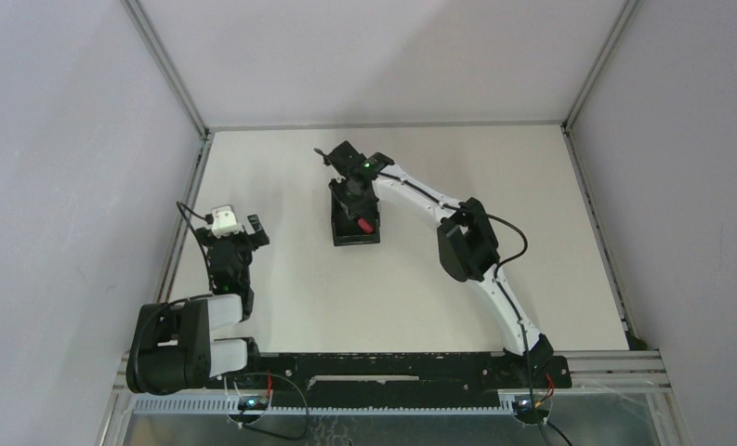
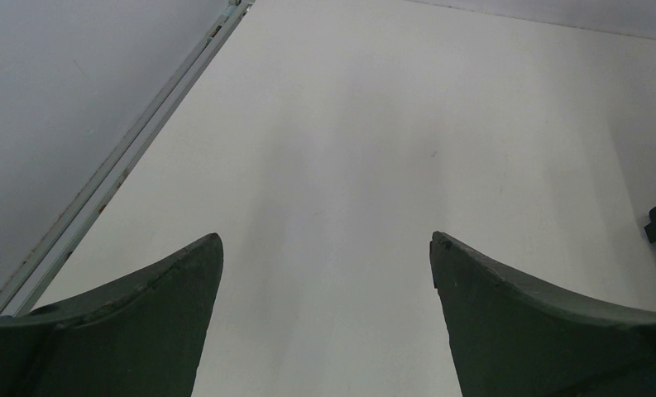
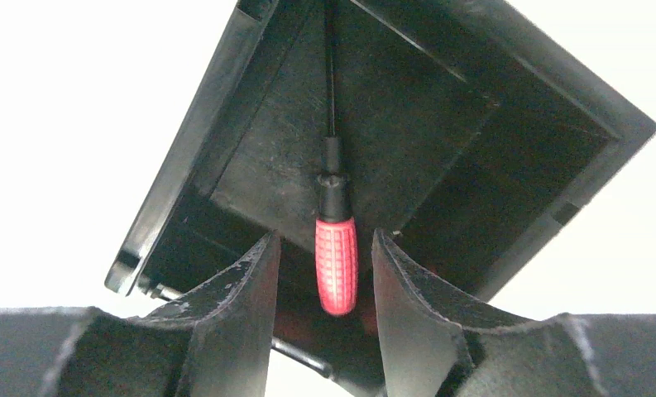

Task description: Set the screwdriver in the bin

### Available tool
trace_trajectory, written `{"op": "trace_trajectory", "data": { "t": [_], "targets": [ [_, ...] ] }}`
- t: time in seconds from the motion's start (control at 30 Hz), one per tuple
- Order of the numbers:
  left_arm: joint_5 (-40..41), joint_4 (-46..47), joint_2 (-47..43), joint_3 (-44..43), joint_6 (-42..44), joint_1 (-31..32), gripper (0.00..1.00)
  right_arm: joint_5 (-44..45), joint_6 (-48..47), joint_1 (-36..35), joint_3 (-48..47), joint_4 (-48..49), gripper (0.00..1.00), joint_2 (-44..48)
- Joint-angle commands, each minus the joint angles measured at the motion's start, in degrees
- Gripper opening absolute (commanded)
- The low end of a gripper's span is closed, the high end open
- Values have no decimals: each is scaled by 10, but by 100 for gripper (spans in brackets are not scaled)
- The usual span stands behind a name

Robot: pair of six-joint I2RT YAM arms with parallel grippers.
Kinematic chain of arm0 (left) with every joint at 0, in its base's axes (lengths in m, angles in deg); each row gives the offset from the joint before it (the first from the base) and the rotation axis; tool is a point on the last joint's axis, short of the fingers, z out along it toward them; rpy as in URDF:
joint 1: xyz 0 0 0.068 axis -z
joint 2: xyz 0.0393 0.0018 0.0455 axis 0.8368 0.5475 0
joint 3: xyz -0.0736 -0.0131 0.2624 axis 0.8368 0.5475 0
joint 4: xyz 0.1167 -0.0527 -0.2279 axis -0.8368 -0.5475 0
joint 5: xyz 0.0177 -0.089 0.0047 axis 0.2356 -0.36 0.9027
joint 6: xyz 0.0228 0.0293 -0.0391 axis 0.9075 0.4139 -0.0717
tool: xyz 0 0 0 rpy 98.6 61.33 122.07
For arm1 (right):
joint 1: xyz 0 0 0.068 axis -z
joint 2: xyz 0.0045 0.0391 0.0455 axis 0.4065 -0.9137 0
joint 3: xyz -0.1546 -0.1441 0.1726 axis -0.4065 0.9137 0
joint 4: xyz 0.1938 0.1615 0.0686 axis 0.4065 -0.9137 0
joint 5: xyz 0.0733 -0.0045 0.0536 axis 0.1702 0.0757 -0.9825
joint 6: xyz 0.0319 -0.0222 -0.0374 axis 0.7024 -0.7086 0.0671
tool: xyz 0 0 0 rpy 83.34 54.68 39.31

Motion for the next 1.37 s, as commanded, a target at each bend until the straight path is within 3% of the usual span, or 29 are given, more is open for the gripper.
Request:
{"op": "trace_trajectory", "data": {
  "t": [0.0, 0.07, 0.1, 0.13, 0.4, 0.63, 0.9, 1.1, 1.33],
  "targets": [
    [1, 20, 0, -26, 10, 3, 100, 17, 4, -6, 9, 20, 58, 134],
    [1, 20, 0, -26, 10, 3, 100, 15, -4, -6, 32, 36, 76, 177],
    [2, 20, 0, -26, 10, 3, 100, 12, -11, -6, 47, 45, 95, 202],
    [1, 20, 0, -26, 10, 3, 100, 9, -18, -6, 72, 57, 99, 225],
    [1, 20, 0, -26, 10, 3, 100, -41, -36, 25, 348, 251, 100, 466],
    [2, 20, 0, -26, 10, 3, 100, -115, 41, 96, 607, 386, 100, 654],
    [1, 20, 0, -26, 10, 3, 100, -15, 110, 153, 824, 458, 100, 796],
    [1, 20, 0, -26, 10, 3, 100, 54, 153, 171, 930, 463, 100, 860],
    [1, 20, 0, -26, 10, 3, 100, 53, 176, 175, 984, 483, 100, 869]
  ]
}}
